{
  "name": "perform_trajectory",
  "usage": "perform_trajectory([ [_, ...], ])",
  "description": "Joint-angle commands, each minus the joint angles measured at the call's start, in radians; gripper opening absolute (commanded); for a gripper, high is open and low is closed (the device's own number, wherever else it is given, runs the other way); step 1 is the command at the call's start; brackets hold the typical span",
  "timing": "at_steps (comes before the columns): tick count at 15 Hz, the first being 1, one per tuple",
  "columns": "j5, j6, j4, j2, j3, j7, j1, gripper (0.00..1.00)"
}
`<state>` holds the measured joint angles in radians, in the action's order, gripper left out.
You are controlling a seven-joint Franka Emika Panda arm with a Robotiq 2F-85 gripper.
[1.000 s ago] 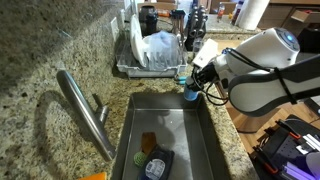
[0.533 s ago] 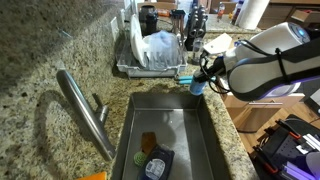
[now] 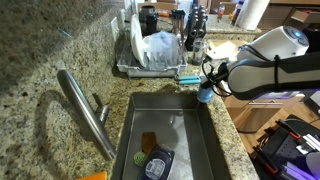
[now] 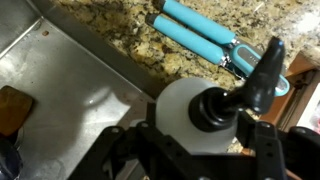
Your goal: Put the soap bottle in front of the sink and the cup in front of the drawer
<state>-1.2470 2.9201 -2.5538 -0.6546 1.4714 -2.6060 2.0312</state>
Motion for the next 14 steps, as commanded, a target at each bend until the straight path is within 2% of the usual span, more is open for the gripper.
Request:
perform_trajectory([
  [1, -0.012, -0.02, -0.001, -0.039, 0.012, 0.0, 0.007, 0.44],
  [7, -0.014, -0.073, 0.02, -0.054, 0.023, 0.0, -0.023, 0.44],
  [12, -0.02, -0.044, 0.017, -0.054, 0.079, 0.001, 0.037, 0.44],
  [14, -0.026, -0.052, 0.022, -0.078, 0.084, 0.001, 0.041, 0.44],
])
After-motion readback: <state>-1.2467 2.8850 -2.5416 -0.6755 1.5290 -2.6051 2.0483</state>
